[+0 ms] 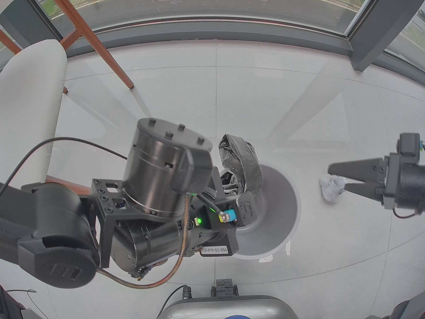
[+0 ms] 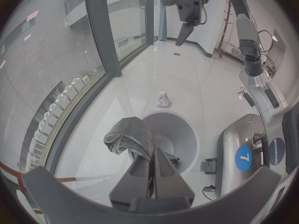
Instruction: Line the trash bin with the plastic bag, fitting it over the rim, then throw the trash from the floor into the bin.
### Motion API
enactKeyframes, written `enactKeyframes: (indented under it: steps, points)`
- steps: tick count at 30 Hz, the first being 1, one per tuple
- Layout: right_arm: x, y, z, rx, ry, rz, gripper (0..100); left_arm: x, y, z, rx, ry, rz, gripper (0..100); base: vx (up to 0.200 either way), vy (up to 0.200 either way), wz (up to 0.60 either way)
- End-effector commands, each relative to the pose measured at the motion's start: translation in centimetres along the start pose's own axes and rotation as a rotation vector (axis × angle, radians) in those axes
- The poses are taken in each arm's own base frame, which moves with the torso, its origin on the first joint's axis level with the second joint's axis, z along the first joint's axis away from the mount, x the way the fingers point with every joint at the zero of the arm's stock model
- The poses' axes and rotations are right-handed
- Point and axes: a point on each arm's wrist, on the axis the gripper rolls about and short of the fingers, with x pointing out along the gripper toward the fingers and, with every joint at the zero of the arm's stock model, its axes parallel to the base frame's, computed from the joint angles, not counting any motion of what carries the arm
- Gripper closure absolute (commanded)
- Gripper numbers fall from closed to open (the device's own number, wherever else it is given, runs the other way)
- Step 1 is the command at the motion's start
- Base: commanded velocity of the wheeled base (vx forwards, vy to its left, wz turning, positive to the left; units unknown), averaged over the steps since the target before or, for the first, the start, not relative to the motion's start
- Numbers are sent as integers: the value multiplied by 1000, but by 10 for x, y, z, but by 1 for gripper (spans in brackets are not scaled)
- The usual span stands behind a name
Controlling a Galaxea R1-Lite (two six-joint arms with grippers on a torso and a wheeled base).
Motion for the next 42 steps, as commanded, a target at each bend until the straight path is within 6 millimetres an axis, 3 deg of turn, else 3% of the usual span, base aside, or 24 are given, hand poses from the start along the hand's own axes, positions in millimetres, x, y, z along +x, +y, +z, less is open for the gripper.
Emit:
enactKeyframes:
  steps: [1, 7, 17, 31, 42]
  points:
    - [60, 11, 16, -2, 88, -26, 0, -7, -8, 7, -13, -10, -7, 100, 0, 0, 0]
    - [88, 10, 25, -59, 104, -49, 0, -10, -17, 15, -37, -12, -5, 100, 0, 0, 0]
    - [132, 2, 20, -236, 183, -74, 0, -13, -25, 22, -26, -31, -25, 100, 0, 0, 0]
    - [167, 4, 32, -256, 184, -55, 0, -15, -31, 24, -18, -39, -41, 100, 0, 0, 0]
    - [177, 8, 26, -260, 227, -34, 0, -14, -32, 24, -15, -38, -44, 100, 0, 0, 0]
